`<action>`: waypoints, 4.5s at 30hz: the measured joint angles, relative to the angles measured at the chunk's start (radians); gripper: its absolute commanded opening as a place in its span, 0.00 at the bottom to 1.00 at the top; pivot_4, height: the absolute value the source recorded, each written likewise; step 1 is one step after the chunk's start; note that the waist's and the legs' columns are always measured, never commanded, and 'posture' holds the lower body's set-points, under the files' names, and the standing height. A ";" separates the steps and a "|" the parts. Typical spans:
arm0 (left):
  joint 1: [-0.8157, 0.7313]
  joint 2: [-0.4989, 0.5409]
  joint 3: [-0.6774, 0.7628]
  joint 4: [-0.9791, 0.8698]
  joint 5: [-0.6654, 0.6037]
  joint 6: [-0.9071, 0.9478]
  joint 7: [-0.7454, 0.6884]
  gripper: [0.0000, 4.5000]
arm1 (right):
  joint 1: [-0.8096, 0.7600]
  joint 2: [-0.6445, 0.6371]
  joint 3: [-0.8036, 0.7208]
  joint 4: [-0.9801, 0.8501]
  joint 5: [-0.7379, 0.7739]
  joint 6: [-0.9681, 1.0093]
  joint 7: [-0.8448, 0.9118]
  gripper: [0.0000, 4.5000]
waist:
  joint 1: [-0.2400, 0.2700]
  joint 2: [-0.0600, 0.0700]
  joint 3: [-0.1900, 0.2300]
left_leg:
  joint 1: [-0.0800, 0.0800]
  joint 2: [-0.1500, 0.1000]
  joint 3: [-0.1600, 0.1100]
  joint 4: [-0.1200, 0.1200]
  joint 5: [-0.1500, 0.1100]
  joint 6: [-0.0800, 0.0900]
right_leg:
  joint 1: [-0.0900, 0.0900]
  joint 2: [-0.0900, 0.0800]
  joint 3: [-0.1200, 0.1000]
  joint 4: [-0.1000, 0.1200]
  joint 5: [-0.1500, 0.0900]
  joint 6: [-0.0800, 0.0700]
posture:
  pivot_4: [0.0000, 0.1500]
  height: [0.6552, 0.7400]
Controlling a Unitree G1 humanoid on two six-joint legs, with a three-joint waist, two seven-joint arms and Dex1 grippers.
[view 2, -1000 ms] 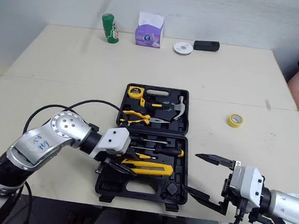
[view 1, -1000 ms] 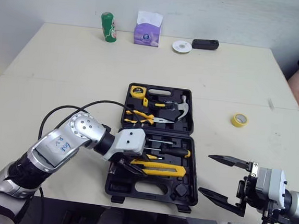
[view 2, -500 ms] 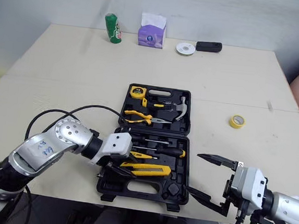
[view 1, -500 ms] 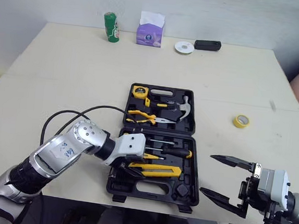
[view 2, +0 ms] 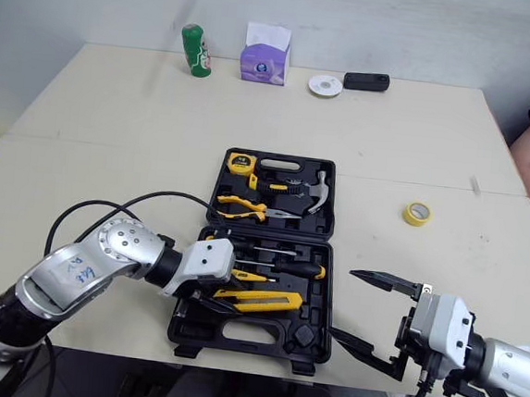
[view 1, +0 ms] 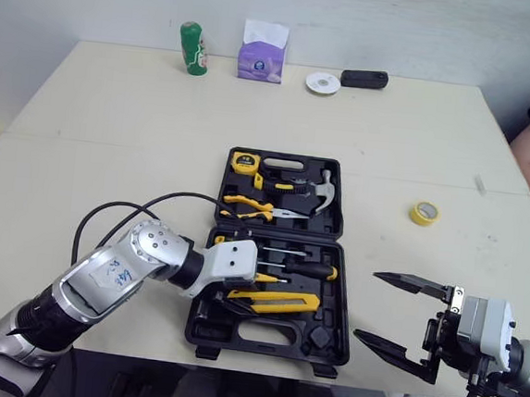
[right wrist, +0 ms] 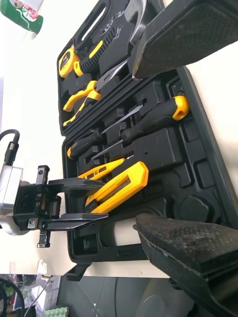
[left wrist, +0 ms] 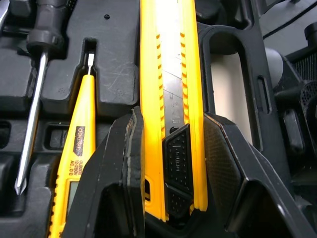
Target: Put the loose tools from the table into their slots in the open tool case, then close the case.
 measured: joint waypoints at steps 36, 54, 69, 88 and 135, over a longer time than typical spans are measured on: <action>0.061 -0.051 0.070 0.028 0.011 -0.258 -0.071 0.96 | -0.040 0.000 0.009 0.044 -0.020 -0.006 0.006 1.00 | 0.001 0.000 0.000 | 0.000 0.000 0.000 0.002 0.000 0.000 | 0.000 0.000 0.000 0.001 0.000 0.000 | 1.00 1.00; 0.134 -0.161 0.192 0.216 -0.050 -0.576 -0.199 0.01 | -0.043 0.010 0.010 0.089 -0.044 -0.037 0.014 1.00 | 0.001 0.000 0.000 | 0.001 0.000 0.000 0.003 0.000 0.001 | 0.001 0.000 0.000 0.002 0.000 0.000 | 1.00 1.00; 0.120 -0.226 0.106 0.403 0.106 -0.775 -0.196 0.01 | -0.057 0.021 0.014 0.107 -0.054 -0.050 -0.002 1.00 | 0.000 0.000 0.000 | 0.001 0.000 0.000 0.004 0.000 0.001 | 0.001 -0.001 0.000 0.003 0.000 0.000 | 1.00 1.00; 0.072 -0.175 0.010 0.361 0.212 -0.691 -0.193 0.01 | -0.063 0.027 0.043 0.117 -0.065 -0.054 -0.014 1.00 | -0.002 0.001 -0.006 | 0.005 0.000 0.001 0.002 0.000 0.001 | 0.004 -0.001 0.000 0.003 0.000 0.000 | 1.00 1.00; 0.587 -0.262 1.138 0.773 -0.068 -0.852 0.556 0.99 | -0.024 0.288 -0.455 1.105 -0.183 -0.618 -0.468 1.00 | -0.027 0.000 -0.008 | 0.005 0.000 0.002 -0.005 -0.008 -0.002 | 0.000 -0.003 0.002 0.000 0.000 -0.001 | 1.00 1.00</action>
